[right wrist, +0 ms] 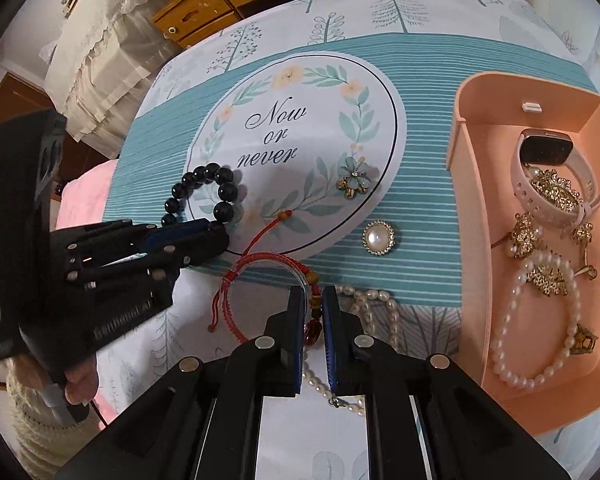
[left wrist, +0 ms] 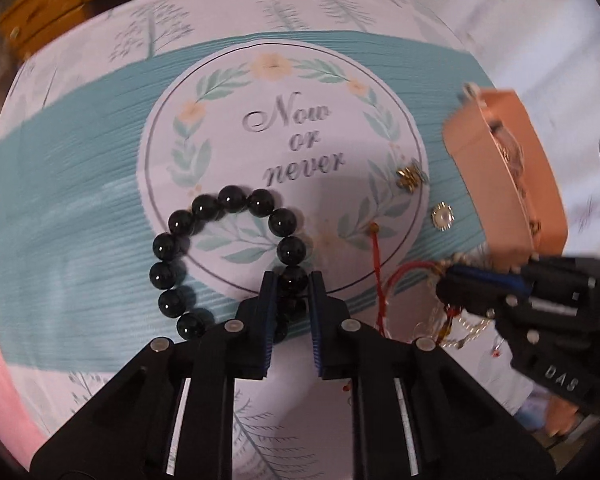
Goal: Organize jewelry
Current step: 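Grasp the red string bracelet with right tool while left tool grasps the black bead bracelet, then lift and carry both bracelets over the peach box with both tools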
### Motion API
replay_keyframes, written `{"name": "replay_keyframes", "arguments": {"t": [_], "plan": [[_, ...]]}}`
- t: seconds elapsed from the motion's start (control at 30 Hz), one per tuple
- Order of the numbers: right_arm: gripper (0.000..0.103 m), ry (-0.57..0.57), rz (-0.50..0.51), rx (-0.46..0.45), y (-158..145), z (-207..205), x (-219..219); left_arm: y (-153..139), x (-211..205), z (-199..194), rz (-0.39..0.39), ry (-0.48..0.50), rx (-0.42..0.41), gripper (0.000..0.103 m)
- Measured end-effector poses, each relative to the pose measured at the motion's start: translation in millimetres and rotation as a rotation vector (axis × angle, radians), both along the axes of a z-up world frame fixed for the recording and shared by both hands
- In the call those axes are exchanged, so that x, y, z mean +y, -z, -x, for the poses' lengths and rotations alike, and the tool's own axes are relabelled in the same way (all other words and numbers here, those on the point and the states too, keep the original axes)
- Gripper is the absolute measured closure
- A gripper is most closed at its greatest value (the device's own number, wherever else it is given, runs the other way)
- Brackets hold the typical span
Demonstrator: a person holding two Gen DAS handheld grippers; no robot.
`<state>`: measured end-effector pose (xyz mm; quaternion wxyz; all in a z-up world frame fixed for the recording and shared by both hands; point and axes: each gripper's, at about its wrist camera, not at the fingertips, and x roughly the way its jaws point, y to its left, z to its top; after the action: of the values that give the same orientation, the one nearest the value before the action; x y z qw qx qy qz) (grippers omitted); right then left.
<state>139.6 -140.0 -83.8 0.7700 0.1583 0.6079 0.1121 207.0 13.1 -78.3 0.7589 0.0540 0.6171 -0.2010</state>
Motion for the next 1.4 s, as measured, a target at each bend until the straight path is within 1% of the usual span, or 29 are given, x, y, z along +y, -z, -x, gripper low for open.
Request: {"name": "replay_keyframes", "arguments": {"t": [0.13,0.2,0.43,0.57,0.67,0.73,0.83,0.93,1.1,1.23,1.33,1.4], "plan": [[0.094,0.000,-0.012,-0.020,-8,5,-2,-11,7,0,0.022,-0.074,-0.011,0.091],[0.094,0.001,-0.018,-0.039,-15,9,-4,-22,10,2,0.045,-0.103,-0.030,0.091],[0.094,0.003,-0.030,-0.122,-47,27,-12,-79,8,18,0.124,-0.148,-0.131,0.091],[0.094,0.031,-0.060,-0.176,-69,39,-31,-111,-6,33,0.179,-0.135,-0.175,0.091],[0.094,0.068,-0.048,-0.224,-86,47,-52,-129,-24,45,0.225,-0.106,-0.198,0.091],[0.094,0.098,-0.039,-0.244,-94,50,-68,-139,-40,53,0.241,-0.083,-0.222,0.091],[0.094,0.160,-0.008,-0.266,-100,55,-99,-152,-70,59,0.269,-0.044,-0.253,0.091],[0.094,0.219,0.017,-0.263,-95,59,-130,-159,-97,62,0.282,-0.014,-0.266,0.091],[0.094,0.273,0.066,-0.219,-70,62,-165,-159,-138,61,0.282,0.013,-0.258,0.091],[0.094,0.272,0.057,-0.168,-42,59,-179,-145,-169,55,0.259,0.019,-0.228,0.091],[0.094,0.261,0.033,-0.143,-24,57,-182,-132,-182,50,0.235,0.015,-0.211,0.091],[0.094,0.247,0.026,-0.136,-17,59,-183,-123,-189,46,0.210,0.006,-0.206,0.091]]}}
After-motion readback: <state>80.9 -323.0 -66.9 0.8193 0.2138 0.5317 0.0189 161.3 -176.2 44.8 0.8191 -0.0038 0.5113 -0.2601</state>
